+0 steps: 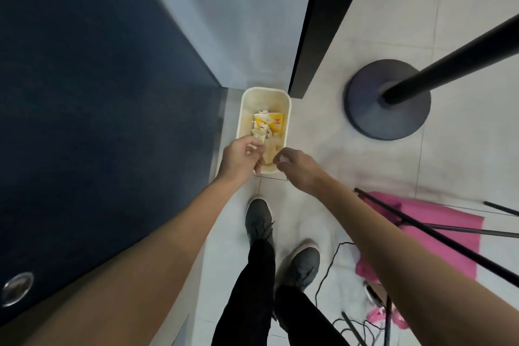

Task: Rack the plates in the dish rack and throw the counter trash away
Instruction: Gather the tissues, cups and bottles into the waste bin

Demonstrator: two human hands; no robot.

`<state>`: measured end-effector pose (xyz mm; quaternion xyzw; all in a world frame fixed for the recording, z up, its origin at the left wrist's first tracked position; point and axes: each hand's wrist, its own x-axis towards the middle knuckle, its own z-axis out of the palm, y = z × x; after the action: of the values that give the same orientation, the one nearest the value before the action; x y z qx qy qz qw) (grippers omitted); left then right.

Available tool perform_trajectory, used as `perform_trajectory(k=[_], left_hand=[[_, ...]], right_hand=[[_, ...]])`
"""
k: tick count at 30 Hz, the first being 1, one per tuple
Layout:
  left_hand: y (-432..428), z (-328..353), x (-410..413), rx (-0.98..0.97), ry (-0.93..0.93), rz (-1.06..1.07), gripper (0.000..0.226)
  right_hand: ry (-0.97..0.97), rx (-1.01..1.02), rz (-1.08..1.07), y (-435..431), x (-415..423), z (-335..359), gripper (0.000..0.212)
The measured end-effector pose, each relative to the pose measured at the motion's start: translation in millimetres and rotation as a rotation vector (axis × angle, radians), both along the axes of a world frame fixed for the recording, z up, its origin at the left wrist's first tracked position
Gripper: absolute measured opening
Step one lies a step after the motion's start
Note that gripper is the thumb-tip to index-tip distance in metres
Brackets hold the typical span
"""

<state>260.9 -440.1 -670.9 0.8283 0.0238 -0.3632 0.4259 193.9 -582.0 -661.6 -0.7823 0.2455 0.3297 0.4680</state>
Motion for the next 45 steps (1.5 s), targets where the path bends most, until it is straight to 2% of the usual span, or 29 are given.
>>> perform_trajectory(k=[5, 9, 12, 14, 18, 21, 27, 31, 34, 40, 45], left_hand=[[-3.5, -63.5, 20.8, 0.06, 0.049, 0.026, 0.009], [-5.8, -102.9, 33.0, 0.099, 0.054, 0.039, 0.023], [-12.8, -115.3, 40.4, 0.116, 0.066, 0.013, 0.019], [-16.7, -121.2, 43.2, 0.107, 0.106, 0.007, 0.009], [-18.1, -130.3, 42.2, 0.087, 0.194, -0.017, 0.039], [-13.4, -136.9, 37.0, 0.079, 0.182, 0.009, 0.042], [-6.6, -131.9, 26.3, 0.098, 0.172, 0.059, 0.041], [-5.5, -124.7, 22.6, 0.091, 0.146, 0.107, 0.038], [-4.2, -115.4, 21.0, 0.087, 0.137, 0.101, 0.037], [6.9, -93.9, 12.4, 0.027, 0.155, 0.169, 0.032], [11.7, -57.3, -3.7, 0.04, 0.115, 0.141, 0.038]], right_hand=[[-0.073, -0.054, -0.059, -0.6, 22.4, -59.0, 0.022], [-0.123, -0.101, -0.043, -3.7, 38.3, -88.4, 0.018], [-0.136, -0.119, 0.001, -7.6, 51.2, -105.3, 0.017], [-0.143, -0.136, 0.005, -10.5, 59.5, -114.5, 0.02], [-0.166, -0.17, -0.034, -18.5, 67.8, -121.9, 0.027], [-0.181, -0.169, -0.014, -22.6, 70.7, -119.8, 0.033], [-0.162, -0.18, 0.013, -25.1, 90.6, -109.3, 0.037], [-0.015, -0.001, -0.15, -21.7, 106.3, -102.3, 0.057], [0.053, 0.001, -0.176, -20.6, 102.2, -98.1, 0.051], [0.061, -0.047, -0.112, -17.9, 66.3, -77.1, 0.045], [0.045, -0.083, -0.016, -4.7, 25.9, -45.1, 0.038]])
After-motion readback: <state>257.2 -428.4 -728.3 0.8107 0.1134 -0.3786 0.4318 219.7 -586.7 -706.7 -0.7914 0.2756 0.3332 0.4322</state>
